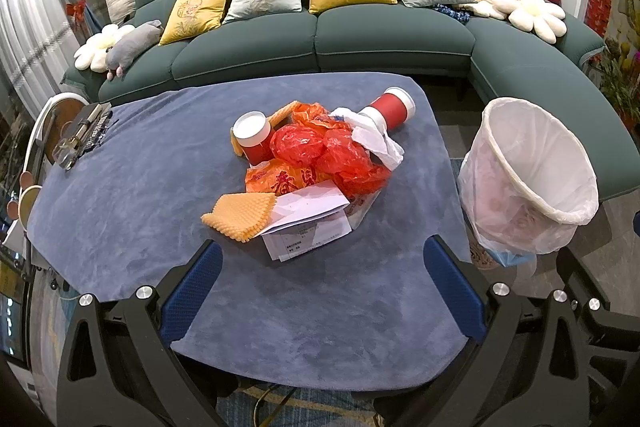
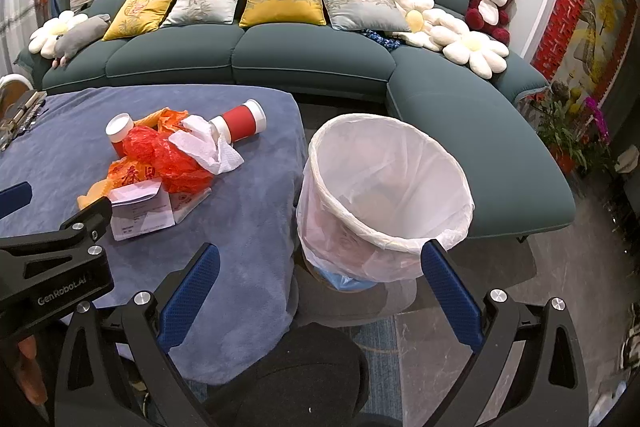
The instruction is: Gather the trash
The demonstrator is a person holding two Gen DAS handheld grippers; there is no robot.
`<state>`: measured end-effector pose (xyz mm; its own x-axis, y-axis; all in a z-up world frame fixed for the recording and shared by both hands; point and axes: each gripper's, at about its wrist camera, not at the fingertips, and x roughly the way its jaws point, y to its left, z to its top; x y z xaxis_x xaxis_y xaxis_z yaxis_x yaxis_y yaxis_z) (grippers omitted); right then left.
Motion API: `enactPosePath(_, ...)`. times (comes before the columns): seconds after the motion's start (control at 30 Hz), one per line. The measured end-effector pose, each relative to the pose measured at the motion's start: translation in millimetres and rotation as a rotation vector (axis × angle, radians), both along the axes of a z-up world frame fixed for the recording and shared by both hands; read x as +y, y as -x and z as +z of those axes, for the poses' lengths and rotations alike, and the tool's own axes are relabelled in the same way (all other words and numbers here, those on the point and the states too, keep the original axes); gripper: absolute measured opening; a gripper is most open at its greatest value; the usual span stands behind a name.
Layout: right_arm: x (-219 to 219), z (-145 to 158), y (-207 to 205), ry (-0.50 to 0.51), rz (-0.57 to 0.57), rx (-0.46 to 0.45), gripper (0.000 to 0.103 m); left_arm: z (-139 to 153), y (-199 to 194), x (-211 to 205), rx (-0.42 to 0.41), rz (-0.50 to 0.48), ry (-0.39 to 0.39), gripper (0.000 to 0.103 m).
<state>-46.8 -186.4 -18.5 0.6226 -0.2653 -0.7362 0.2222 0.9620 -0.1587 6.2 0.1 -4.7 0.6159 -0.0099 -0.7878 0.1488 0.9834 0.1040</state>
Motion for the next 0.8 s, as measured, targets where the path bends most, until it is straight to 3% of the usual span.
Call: enactPosePath(0.8, -4.3, 0.0, 3.9, 0.009, -0.021, -0.004, 0.096, -2.1, 0.9, -1.5, 0.0, -0.002, 0.001, 0.096)
